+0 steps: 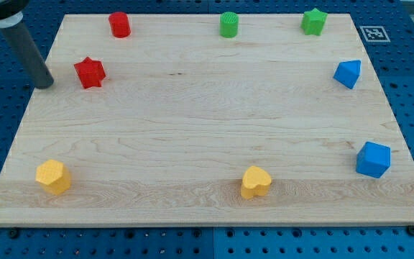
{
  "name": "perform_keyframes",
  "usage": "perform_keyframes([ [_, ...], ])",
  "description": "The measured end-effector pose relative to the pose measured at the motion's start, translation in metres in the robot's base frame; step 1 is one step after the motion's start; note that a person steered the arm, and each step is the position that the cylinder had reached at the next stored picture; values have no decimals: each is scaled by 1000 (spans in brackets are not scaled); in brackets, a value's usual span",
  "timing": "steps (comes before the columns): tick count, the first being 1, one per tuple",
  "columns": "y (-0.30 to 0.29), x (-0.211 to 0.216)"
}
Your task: Push the red star towards the center of the board
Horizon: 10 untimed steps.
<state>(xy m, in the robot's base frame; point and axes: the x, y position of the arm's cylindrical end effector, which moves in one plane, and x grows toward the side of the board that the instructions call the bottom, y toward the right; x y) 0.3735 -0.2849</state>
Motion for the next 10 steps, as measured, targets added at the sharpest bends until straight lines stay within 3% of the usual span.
perform_keyframes([
  [1,0,-23],
  [4,71,-11],
  [10,82,21],
])
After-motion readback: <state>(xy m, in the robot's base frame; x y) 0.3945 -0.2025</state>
